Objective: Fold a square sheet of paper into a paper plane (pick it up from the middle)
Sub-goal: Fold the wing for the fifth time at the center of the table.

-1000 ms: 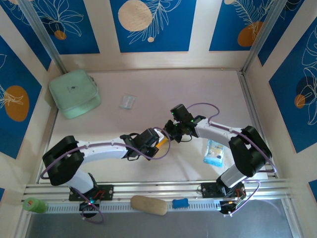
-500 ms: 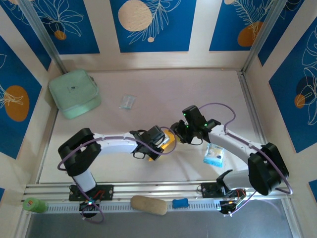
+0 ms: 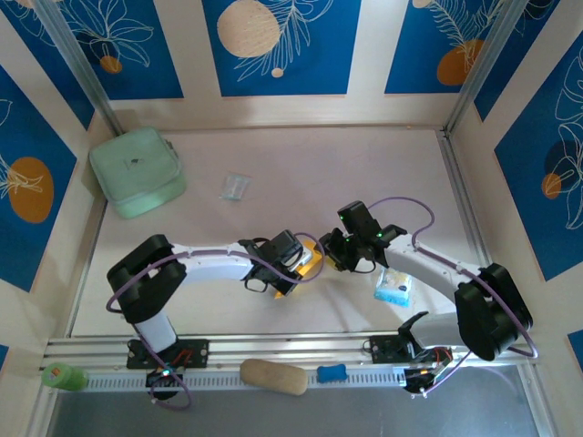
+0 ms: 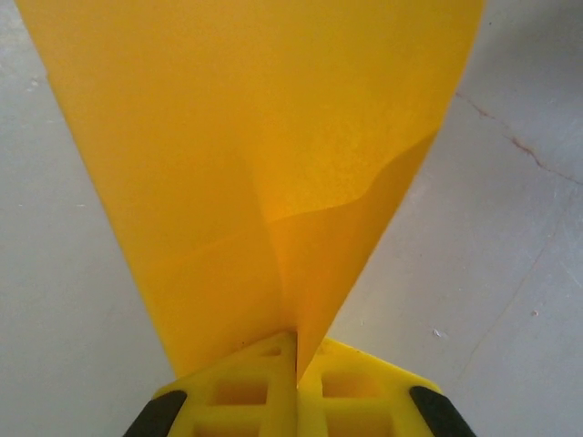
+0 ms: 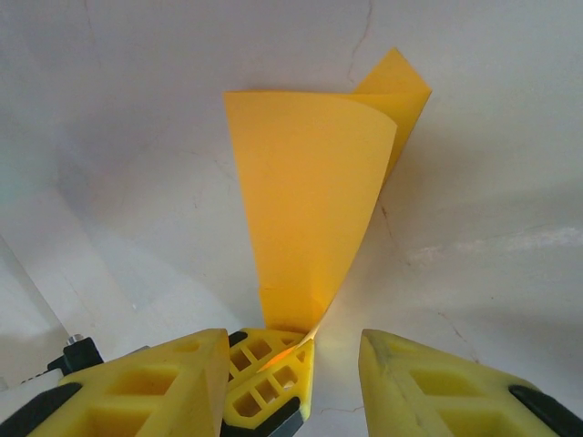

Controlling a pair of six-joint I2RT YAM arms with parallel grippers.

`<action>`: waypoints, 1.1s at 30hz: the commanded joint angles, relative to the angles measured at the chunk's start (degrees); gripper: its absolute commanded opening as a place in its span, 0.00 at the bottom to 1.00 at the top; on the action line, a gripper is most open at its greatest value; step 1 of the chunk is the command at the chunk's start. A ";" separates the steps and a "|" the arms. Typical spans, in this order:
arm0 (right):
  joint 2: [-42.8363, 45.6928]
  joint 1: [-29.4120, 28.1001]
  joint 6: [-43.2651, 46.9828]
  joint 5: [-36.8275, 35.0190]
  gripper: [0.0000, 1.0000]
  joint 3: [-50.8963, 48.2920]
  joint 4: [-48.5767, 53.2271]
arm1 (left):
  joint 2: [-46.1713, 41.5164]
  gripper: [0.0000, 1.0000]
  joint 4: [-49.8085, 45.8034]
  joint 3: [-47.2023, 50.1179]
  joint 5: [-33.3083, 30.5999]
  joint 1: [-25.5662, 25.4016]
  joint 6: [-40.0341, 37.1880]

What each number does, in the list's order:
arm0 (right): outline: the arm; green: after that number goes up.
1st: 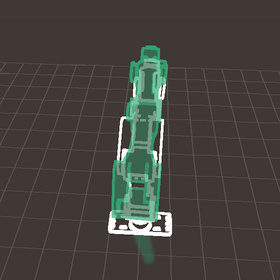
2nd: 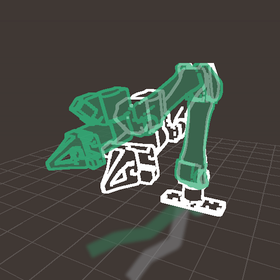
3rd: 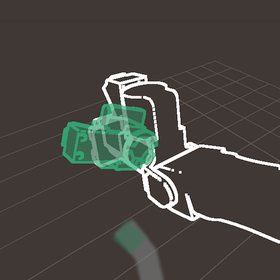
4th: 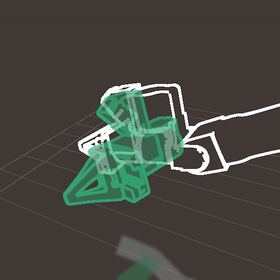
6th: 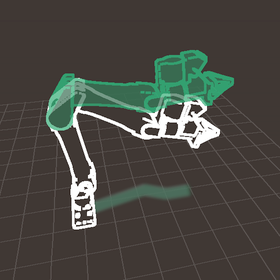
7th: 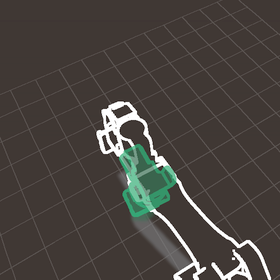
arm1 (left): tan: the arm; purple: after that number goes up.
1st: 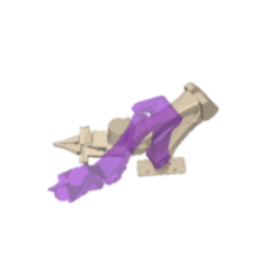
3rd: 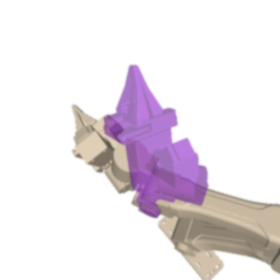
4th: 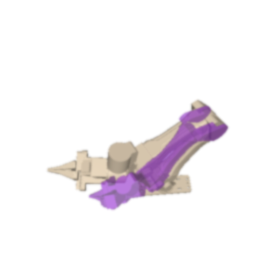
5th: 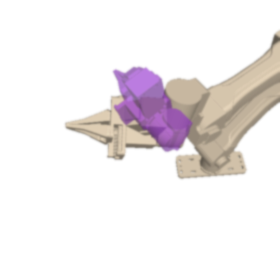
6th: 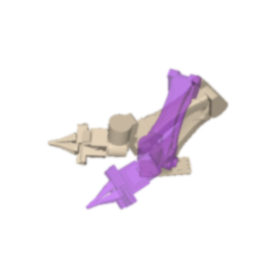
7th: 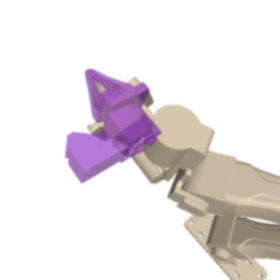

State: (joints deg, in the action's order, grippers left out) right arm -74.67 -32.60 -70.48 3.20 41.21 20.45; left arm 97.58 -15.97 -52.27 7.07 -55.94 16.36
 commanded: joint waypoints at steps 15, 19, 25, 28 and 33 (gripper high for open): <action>6.47 -1.58 4.09 -4.33 0.34 -6.91 -4.43 | 4.37 0.00 -0.70 -3.68 20.19 7.37 7.29; 5.33 -0.27 5.74 3.16 0.30 -8.25 -10.28 | 6.25 0.00 0.23 -4.16 23.38 8.38 9.72; 2.74 -0.36 5.61 5.88 0.20 -9.10 -14.65 | 7.76 0.00 5.18 -2.78 28.74 10.22 14.69; 2.04 -0.36 5.53 6.96 0.17 -9.99 -17.81 | 8.54 0.00 7.48 -1.75 30.68 11.04 16.77; -0.41 -0.45 5.77 7.75 0.15 -9.87 -20.32 | 8.74 0.00 14.02 0.71 34.24 12.49 20.73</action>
State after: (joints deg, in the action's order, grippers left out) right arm -73.82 -32.99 -65.76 8.80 31.68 3.05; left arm 105.62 -7.05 -53.23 36.88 -44.51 33.34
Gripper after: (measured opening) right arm 0.156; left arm 0.041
